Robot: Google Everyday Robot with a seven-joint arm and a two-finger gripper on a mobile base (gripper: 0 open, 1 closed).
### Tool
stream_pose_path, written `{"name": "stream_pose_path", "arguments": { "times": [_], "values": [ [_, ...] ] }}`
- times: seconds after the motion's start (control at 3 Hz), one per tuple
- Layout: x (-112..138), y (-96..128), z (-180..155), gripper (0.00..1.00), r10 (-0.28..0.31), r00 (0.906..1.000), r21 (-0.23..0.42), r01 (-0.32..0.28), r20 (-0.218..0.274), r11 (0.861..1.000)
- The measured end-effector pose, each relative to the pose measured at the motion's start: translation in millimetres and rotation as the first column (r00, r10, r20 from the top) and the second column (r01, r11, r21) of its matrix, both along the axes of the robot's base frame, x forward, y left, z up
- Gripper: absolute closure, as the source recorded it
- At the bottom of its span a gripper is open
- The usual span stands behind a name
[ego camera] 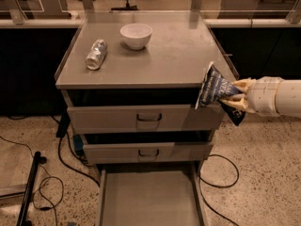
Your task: Pick blue chip bag from bottom drawer and place on counter
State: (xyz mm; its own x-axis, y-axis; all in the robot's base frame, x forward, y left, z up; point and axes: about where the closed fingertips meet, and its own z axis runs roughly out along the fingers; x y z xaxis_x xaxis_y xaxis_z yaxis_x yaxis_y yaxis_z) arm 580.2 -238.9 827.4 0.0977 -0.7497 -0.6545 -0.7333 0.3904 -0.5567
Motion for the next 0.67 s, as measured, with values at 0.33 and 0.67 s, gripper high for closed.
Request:
{"name": "stream_pose_path", "arguments": {
  "times": [0.33,0.67],
  "values": [
    [5.7,0.6,4.1,1.00,-0.005,0.9998,-0.013,0.005,0.020,1.000],
    [24.2,3.5,26.0,1.00,0.016,0.9973,-0.060,-0.012,0.071,0.998]
  ]
}}
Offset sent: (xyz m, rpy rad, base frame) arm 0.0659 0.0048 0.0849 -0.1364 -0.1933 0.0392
